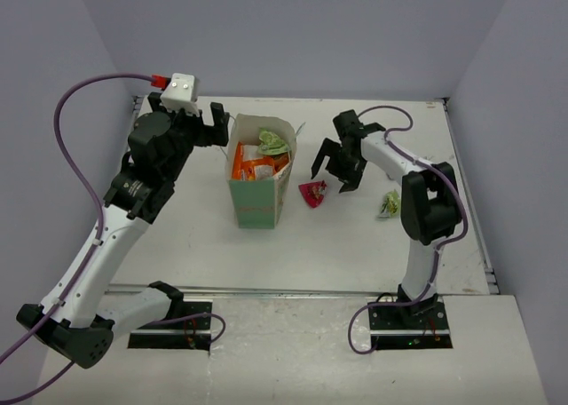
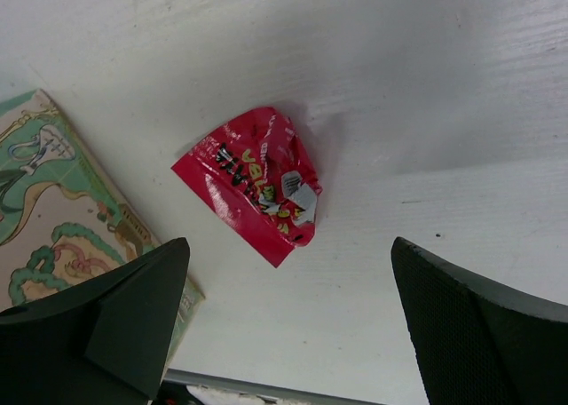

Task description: Place the snacks into the paper bag

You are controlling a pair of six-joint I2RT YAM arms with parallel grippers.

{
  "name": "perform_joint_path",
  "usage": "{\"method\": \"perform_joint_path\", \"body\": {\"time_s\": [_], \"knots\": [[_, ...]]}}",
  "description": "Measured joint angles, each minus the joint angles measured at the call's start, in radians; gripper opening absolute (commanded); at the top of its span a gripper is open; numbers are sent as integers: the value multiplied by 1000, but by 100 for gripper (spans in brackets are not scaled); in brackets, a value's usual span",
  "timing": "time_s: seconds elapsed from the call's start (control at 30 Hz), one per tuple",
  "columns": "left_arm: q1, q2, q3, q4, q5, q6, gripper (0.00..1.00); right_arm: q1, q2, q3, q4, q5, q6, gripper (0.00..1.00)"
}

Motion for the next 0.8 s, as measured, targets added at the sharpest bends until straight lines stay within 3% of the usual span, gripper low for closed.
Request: {"method": "perform_joint_path", "body": {"time_s": [0.17, 0.37, 0.43, 0.53, 0.57, 0.6, 0.8], "knots": [[0, 5, 0, 0, 0, 1, 100, 1, 39, 2, 1, 27, 13, 98], [0, 10, 0, -3, 0, 0, 100, 3, 77, 15, 0, 47, 26, 90], [0, 11, 0, -4, 0, 0, 100, 5, 105, 44, -6, 55, 29, 75], [0, 13, 0, -4, 0, 1, 100, 8, 138, 72, 3, 61, 38, 34], [0, 14, 0, -4, 0, 1, 100, 10, 141, 72, 4, 60, 35, 5], [0, 15, 0, -5, 0, 1, 100, 10, 142, 72, 4, 58, 40, 0], [0, 19, 0, -5, 0, 1, 100, 13, 130, 74, 11, 60, 40, 0]]}}
